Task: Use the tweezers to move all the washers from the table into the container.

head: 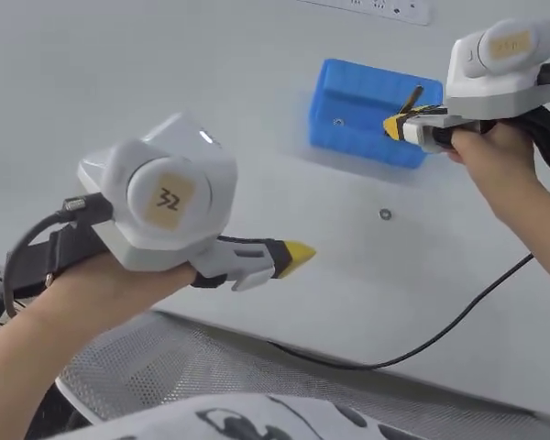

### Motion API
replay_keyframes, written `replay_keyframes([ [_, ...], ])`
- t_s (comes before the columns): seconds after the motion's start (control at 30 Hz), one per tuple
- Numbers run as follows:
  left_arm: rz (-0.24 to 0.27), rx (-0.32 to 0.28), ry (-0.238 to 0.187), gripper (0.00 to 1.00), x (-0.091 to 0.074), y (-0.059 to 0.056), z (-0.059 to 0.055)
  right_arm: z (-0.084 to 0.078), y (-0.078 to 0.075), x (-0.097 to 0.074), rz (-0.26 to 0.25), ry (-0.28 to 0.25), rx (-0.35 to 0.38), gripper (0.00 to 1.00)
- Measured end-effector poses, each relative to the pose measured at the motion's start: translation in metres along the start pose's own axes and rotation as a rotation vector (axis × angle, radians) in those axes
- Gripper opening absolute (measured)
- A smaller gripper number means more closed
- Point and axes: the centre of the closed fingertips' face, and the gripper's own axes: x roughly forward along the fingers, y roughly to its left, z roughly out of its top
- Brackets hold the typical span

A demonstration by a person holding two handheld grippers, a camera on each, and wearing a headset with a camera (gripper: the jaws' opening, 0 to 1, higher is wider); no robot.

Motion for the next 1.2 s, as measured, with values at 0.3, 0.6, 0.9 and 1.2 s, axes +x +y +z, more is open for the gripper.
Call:
replay_keyframes([
  [0.3,-0.003,0.01,0.005,0.98,0.001,-0.001,0.0,0.002,-0.001,0.002,0.008,-0.002,0.012,0.04],
  [0.6,-0.006,0.013,0.003,0.98,0.001,-0.001,0.0,0.003,-0.003,0.003,0.02,-0.006,0.053,0.05],
  [0.9,0.0,0.014,-0.001,0.98,0.0,0.0,0.001,0.003,-0.003,-0.006,0.016,-0.025,0.083,0.05],
  [1.2,0.0,0.021,-0.006,0.98,-0.001,0.0,0.004,0.022,0.001,-0.029,0.017,-0.104,0.087,0.05],
])
